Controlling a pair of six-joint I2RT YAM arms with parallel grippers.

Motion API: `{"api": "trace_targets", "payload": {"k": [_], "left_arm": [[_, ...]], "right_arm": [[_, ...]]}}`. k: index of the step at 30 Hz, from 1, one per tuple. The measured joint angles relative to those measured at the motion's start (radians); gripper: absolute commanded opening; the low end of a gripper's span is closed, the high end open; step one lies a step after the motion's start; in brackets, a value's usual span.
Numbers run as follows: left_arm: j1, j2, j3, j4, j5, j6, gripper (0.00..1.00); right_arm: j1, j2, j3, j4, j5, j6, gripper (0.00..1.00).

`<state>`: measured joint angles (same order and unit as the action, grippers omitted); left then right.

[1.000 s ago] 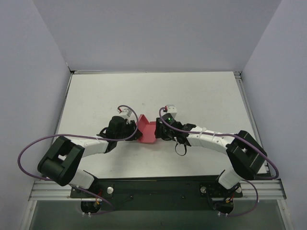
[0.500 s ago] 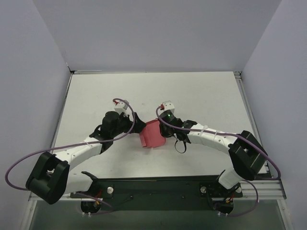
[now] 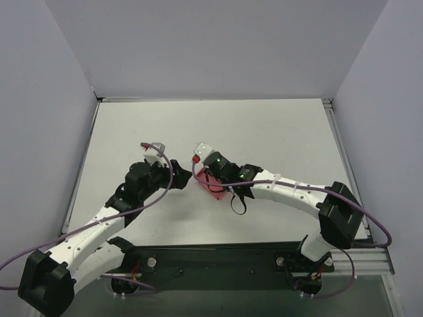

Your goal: Fold the paper box

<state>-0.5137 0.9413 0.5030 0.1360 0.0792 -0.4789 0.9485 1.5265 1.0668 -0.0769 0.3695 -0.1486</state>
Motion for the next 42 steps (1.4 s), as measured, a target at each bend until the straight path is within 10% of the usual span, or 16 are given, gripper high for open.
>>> {"api": "trace_targets", "payload": {"k": [11,42], "left_arm": [[-0.008,-0.069,-0.077,-0.062,-0.019,-0.011,0.92],[-0.193,0.423,0.049,0.309,-0.054,0.358,0.71]], "right_arm": [[0.1,0.153,0.065,-0.022,0.135,-0.168,0.64],[0.027,-0.361,-0.419,-0.004,0.024,0.657,0.49]]}}
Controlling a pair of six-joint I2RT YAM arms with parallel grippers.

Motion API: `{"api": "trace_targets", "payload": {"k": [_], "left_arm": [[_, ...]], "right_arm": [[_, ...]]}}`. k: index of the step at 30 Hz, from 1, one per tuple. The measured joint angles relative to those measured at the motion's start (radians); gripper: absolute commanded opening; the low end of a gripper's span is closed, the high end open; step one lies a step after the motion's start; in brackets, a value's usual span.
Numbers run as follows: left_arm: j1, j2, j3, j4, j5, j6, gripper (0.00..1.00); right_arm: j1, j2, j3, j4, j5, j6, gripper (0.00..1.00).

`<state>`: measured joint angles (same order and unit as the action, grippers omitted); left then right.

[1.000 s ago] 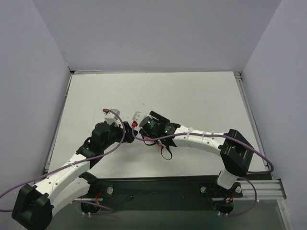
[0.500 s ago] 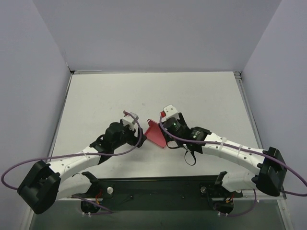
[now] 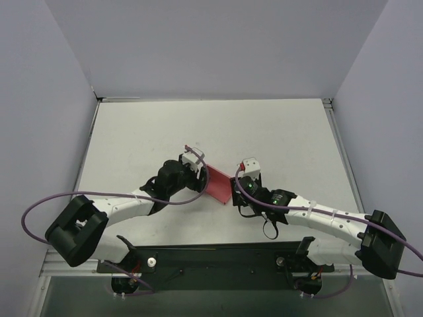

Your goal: Fold the paper box

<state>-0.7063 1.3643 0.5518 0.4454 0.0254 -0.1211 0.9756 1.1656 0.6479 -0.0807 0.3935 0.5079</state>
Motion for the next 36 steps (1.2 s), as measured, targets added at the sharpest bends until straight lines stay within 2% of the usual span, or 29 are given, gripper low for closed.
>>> {"api": "trace_targets", "payload": {"k": [5,9,24,29,30,33,36], "left_arm": [[0.0,0.035,0.008,0.041,-0.007,0.011,0.65],[0.0,0.071,0.023,0.051,-0.007,0.022,0.63],[0.0,0.129,0.054,0.095,-0.011,0.04,0.47],[0.0,0.141,0.057,0.097,-0.01,0.046,0.38],[0.0,0.142,0.057,0.098,-0.01,0.047,0.36],[0.0,0.149,0.057,0.098,-0.01,0.05,0.28],[0.0,0.16,0.059,0.099,-0.01,0.053,0.25]], "right_arm": [[-0.003,0.022,-0.009,0.093,0.017,0.022,0.47],[-0.011,0.06,-0.014,0.154,0.034,0.026,0.45],[-0.022,0.164,-0.014,0.248,0.075,0.01,0.35],[-0.028,0.19,-0.014,0.291,0.08,-0.018,0.28],[-0.028,0.196,-0.014,0.3,0.081,-0.023,0.23],[-0.034,0.213,-0.014,0.318,0.082,-0.042,0.18],[-0.034,0.222,-0.014,0.328,0.087,-0.056,0.13]]}}
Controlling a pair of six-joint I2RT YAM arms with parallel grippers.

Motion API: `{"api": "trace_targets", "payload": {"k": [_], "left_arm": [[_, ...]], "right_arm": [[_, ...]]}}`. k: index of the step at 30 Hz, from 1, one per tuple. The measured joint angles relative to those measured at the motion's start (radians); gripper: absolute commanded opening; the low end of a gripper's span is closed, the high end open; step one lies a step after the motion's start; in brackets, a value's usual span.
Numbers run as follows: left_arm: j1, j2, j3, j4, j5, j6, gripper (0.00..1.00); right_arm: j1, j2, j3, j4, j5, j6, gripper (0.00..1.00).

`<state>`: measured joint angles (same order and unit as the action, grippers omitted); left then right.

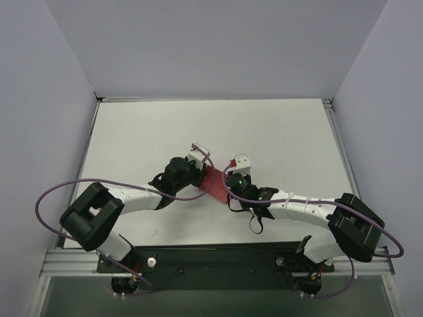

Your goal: Fold the paper box

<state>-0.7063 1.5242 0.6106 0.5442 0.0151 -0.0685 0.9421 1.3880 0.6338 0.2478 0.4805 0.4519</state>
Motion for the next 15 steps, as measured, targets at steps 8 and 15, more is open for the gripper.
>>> {"api": "trace_targets", "payload": {"k": [8,15], "left_arm": [[0.0,0.009,0.017,0.008,-0.006,-0.001,0.13],[-0.007,0.019,0.019,0.014,-0.039,-0.001,0.01]], "right_arm": [[-0.006,0.021,0.01,0.005,0.025,-0.031,0.06],[-0.005,0.038,0.022,0.003,0.052,-0.034,0.04]]}}
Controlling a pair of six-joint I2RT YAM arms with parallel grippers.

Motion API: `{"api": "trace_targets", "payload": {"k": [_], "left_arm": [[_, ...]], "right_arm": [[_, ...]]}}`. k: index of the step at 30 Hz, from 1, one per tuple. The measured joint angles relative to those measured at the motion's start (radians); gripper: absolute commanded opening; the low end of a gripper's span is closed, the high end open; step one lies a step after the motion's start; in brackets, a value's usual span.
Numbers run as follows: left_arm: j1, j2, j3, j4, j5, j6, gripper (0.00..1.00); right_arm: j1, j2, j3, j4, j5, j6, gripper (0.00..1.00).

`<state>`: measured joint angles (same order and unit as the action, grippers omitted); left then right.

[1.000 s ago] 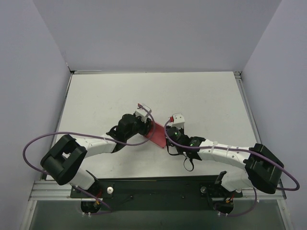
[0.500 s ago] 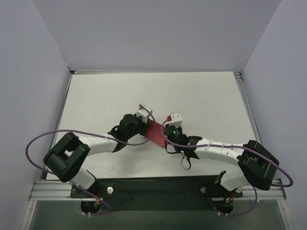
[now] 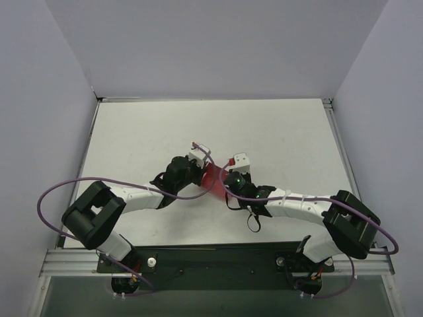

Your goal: Fold the paper box

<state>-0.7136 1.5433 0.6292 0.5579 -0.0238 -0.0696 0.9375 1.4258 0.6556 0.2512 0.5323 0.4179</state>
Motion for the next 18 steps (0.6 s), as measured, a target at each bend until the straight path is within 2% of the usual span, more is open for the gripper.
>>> {"api": "trace_targets", "payload": {"k": [18], "left_arm": [[-0.088,0.019,-0.039,0.07,-0.215,-0.124,0.0]], "right_arm": [[0.06,0.056,0.039,-0.034,0.137,0.062,0.04]]}}
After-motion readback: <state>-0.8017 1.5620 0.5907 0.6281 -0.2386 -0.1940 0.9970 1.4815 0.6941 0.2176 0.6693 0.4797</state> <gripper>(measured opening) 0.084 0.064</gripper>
